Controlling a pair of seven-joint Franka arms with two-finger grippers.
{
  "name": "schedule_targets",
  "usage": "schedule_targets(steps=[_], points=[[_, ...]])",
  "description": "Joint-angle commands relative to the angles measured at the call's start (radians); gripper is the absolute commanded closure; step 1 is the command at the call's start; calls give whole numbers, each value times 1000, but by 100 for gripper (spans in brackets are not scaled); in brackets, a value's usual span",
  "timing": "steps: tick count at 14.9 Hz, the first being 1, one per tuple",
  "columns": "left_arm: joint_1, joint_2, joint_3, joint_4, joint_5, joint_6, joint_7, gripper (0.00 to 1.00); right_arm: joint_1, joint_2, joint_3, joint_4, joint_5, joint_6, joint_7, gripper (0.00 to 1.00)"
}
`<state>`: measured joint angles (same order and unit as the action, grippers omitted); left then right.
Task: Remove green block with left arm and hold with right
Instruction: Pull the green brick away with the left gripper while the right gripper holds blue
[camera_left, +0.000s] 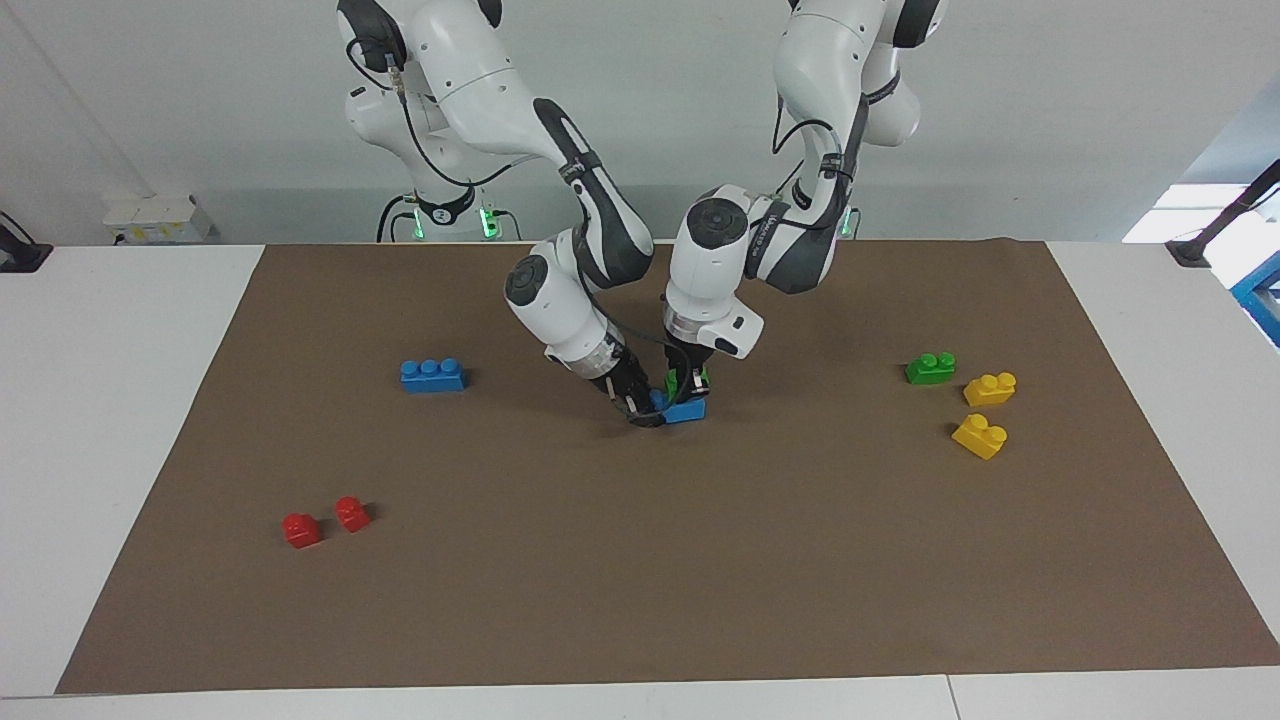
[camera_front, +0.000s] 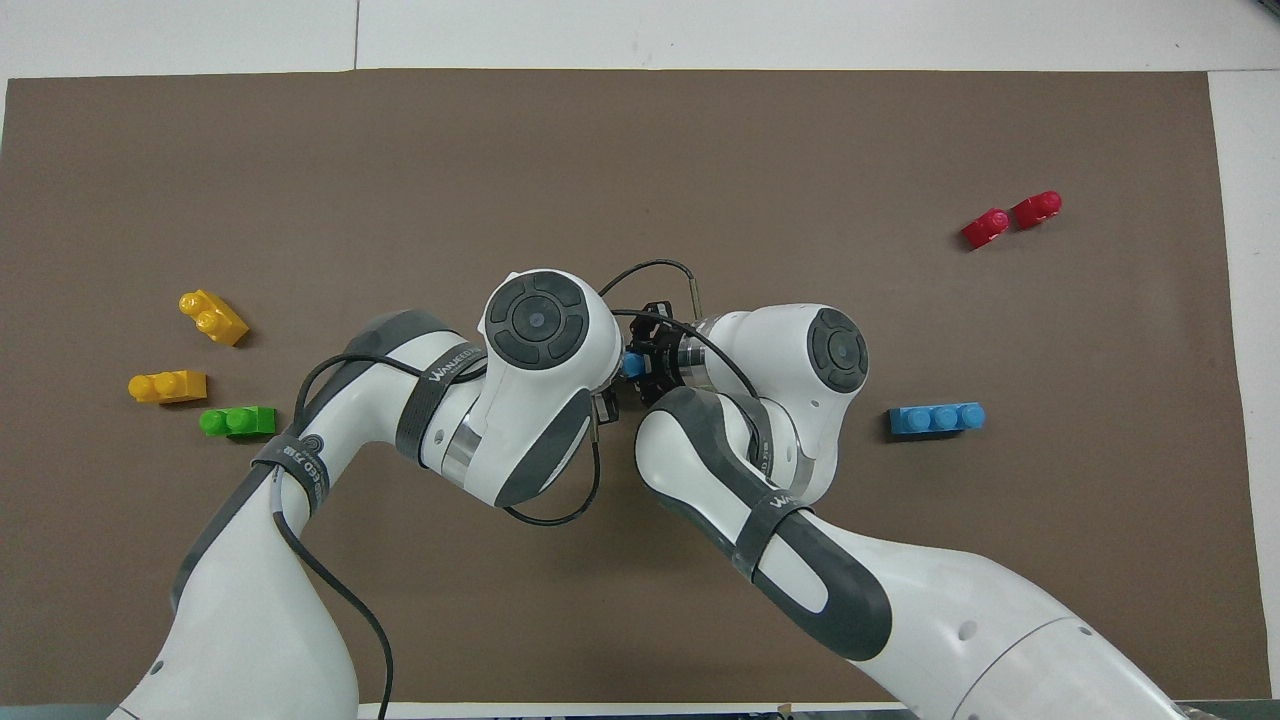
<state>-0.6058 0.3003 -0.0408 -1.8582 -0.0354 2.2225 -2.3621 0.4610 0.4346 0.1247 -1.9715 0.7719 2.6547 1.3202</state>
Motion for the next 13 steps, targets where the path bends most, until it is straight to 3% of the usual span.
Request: schedule_targets(steps=[1,7,13], points=[[30,-56,2,-13,6,-55,10,100,-1,10,3,3,38,22,-36,100],[133,-87,4,-36,6,-119,245,100,-40,10,1,40,33,-14,-74,100],[366,-99,1,-91,6,-90,757,100,-269,-57,-4,172,-69,-344,-166,100]])
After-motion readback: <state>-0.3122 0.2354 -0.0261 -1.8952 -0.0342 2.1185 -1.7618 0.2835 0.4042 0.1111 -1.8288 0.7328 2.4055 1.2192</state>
